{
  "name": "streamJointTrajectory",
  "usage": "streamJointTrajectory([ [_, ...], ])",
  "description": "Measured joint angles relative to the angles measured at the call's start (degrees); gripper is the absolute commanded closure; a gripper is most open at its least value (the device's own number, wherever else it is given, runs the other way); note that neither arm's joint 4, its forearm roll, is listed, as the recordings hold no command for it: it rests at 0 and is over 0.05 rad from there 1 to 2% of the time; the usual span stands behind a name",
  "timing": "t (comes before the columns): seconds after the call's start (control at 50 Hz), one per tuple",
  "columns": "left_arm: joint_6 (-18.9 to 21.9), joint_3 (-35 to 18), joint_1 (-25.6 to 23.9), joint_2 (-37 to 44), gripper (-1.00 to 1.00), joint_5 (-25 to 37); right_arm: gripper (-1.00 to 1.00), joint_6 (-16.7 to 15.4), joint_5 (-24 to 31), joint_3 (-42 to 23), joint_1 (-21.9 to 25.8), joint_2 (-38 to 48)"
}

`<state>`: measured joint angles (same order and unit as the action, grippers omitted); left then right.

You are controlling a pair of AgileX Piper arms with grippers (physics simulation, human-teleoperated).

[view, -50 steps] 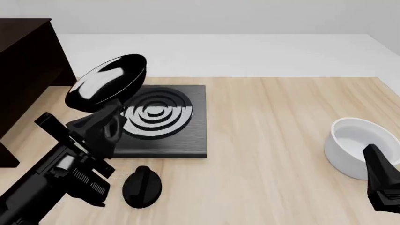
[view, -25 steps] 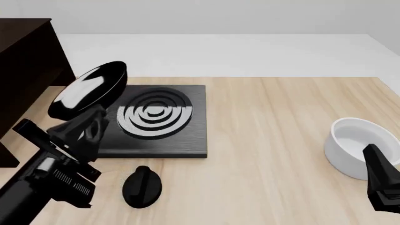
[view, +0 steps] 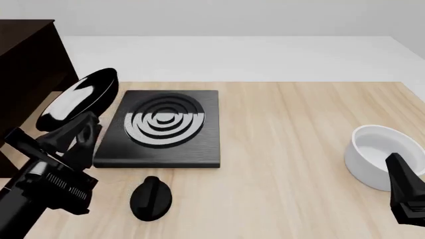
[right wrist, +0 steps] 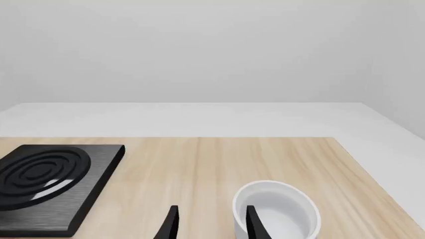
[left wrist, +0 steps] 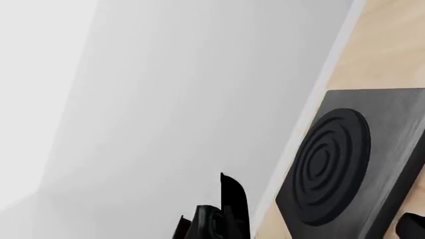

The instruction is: Put the frying pan under the cabinet shelf.

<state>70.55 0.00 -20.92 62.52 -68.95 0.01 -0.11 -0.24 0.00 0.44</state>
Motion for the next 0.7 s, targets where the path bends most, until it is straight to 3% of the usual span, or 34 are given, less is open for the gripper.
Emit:
streamJointTrajectory([
  [0.7, -3.56, -2.79, 3.57, 4.89, 1.00, -0.02, -1.00, 0.00, 0.00, 0.00, 0.00, 0.00],
])
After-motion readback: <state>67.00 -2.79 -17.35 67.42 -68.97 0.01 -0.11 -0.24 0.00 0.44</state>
